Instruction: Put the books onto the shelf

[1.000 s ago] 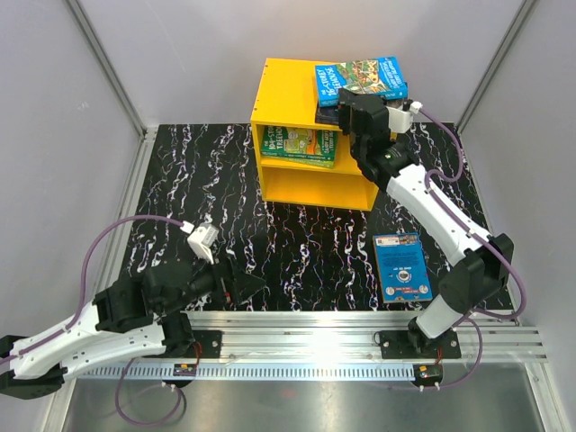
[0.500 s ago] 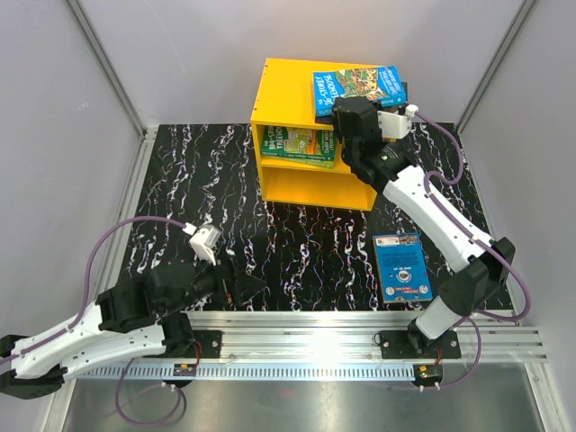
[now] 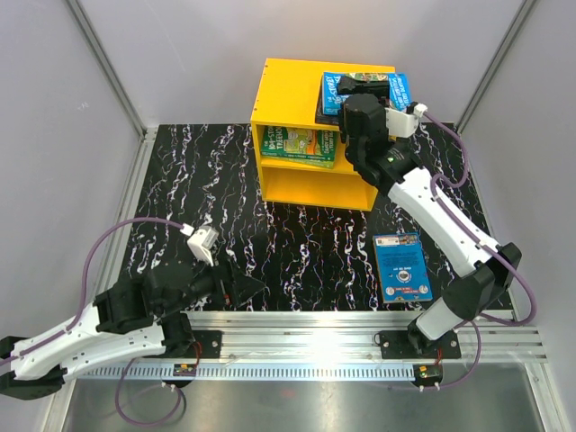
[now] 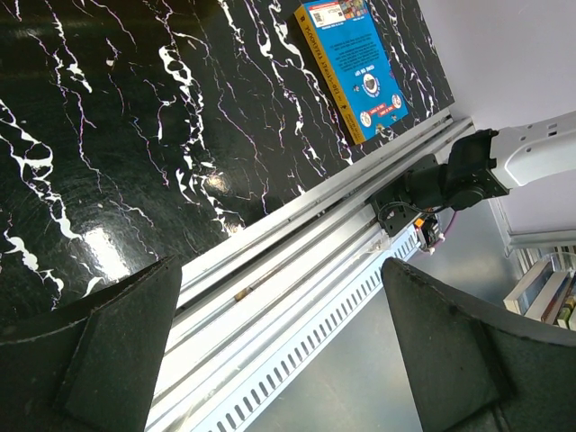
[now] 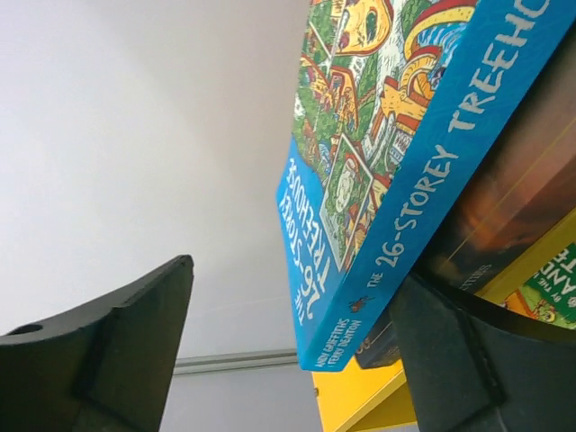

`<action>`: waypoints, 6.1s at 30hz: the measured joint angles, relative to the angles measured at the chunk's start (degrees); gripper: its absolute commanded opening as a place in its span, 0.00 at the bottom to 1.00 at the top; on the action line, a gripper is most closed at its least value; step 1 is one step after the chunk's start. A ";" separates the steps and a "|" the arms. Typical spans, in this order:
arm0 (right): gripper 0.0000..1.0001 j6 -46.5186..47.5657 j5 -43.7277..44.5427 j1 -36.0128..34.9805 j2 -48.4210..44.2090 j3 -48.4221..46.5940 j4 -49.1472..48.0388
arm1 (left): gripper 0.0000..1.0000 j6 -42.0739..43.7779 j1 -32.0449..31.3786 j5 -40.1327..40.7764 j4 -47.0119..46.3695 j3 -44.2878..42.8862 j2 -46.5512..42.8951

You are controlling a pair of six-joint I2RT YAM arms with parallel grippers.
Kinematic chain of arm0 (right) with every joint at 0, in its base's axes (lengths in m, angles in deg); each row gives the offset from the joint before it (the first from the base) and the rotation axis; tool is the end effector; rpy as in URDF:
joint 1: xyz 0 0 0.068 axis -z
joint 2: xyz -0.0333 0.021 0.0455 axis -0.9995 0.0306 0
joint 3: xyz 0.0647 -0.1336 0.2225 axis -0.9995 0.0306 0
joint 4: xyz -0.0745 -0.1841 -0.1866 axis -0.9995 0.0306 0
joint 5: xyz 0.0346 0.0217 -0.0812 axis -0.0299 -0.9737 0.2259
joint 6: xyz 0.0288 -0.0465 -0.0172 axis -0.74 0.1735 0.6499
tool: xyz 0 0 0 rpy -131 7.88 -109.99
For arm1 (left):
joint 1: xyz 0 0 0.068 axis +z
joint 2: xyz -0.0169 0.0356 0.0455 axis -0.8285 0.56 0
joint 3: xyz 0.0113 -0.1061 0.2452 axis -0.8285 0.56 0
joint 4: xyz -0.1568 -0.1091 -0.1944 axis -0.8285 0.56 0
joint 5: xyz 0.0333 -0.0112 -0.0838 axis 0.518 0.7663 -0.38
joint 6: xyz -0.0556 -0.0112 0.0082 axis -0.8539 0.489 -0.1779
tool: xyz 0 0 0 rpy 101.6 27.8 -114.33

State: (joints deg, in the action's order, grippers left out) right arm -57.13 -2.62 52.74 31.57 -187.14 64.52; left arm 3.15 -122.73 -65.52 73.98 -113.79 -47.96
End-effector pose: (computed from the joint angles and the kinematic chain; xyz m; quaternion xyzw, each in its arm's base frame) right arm 0.3190 0.1921 0.4435 0.5203 0.5497 0.3537 0.5496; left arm 0.0547 -0.1034 0.2988 0.0752 0.8346 -0.3989 0.3724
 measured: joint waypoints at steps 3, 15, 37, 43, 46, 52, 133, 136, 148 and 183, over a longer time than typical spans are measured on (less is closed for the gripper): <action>0.99 1.86 -0.74 0.00 -0.94 0.39 -0.94 | 0.96 -0.02 -0.02 0.09 0.17 0.02 -0.33; 1.00 7.04 -12.83 0.04 -0.94 0.24 -2.12 | 0.96 -0.02 0.00 0.46 0.09 0.02 0.31; 1.00 8.92 -32.96 7.74 -6.49 6.99 -4.74 | 0.97 0.02 0.00 0.79 -1.22 1.75 3.23; 1.00 8.26 -44.83 8.55 -5.05 7.72 -5.16 | 0.97 0.28 -0.02 0.81 -2.25 1.75 5.77; 1.00 7.54 -48.65 9.01 -4.68 9.77 -6.97 | 0.98 0.31 -0.02 0.83 -2.75 1.75 6.43; 1.00 11.69 -52.37 9.42 -5.66 10.51 -5.18 | 0.98 0.55 -0.02 1.07 -3.85 1.75 7.26; 0.93 33.18 -38.53 21.24 -32.46 71.19 7.19 | 0.91 -7.93 8.52 -15.82 -53.27 -1.88 70.12; 0.88 32.61 -40.61 21.33 -30.84 72.67 3.34 | 0.91 -8.13 8.52 -16.33 -54.77 -1.90 70.95; 0.52 27.80 -48.70 20.63 -27.32 80.48 -19.89 | 0.90 -10.86 8.04 -16.37 -58.49 -6.32 76.98; 0.33 13.70 -43.25 -8.68 -20.72 78.14 -21.42 | 0.00 -8.52 6.38 -2.29 -40.46 -0.28 61.55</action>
State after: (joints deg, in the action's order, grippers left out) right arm -43.43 -45.87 44.06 10.85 -109.01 43.10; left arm -5.37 -116.34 -67.82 33.52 -114.08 13.59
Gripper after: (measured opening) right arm 0.255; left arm 0.519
